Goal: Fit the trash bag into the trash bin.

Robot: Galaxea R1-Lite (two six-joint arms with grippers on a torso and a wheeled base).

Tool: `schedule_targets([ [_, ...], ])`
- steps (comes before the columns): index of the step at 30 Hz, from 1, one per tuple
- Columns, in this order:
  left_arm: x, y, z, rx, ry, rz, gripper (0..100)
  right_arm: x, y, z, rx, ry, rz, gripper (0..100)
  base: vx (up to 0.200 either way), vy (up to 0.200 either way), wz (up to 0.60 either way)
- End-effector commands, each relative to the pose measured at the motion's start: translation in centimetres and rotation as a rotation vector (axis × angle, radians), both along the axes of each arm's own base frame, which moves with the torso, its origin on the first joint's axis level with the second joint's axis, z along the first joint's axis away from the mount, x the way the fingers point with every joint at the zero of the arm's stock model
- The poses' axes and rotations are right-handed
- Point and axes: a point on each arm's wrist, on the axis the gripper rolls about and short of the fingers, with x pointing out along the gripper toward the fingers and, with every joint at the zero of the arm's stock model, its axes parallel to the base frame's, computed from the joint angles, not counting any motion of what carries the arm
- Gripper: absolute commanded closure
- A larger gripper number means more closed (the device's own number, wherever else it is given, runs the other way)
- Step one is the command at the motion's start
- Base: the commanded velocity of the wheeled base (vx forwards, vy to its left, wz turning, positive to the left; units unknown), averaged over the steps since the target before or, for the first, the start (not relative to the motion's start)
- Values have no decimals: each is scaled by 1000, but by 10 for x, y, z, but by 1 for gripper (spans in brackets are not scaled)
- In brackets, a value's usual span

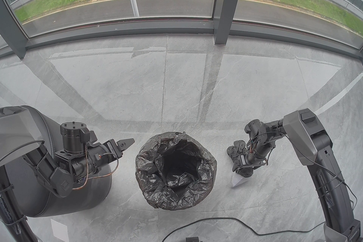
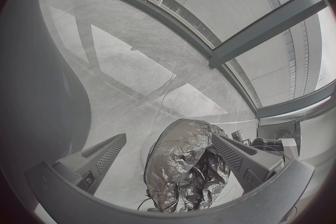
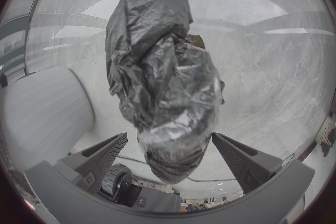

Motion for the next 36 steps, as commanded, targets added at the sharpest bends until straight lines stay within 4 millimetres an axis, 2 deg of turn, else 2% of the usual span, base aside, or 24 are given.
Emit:
schedule_targets([
  [1,0,0,0,0,2,0,0,-3,9,-15,-23,12,24,0,0,0,0],
  [14,0,-1,-3,2,8,-1,0,1,6,-20,-56,-35,50,0,0,0,0],
  [15,0,-1,-3,2,8,-1,0,1,6,-20,-56,-36,50,100,0,0,0],
  [23,1,0,-3,2,8,0,0,1,6,-19,-62,-39,45,100,0,0,0],
  [28,0,0,-2,1,6,0,0,1,11,-7,-97,-53,-1,100,0,0,0],
  [31,-1,0,0,-3,-3,-1,0,-5,20,46,-64,-37,-60,100,0,0,0],
  [36,-3,-1,2,-8,-23,-5,0,-32,33,140,74,12,-3,100,0,0,0],
])
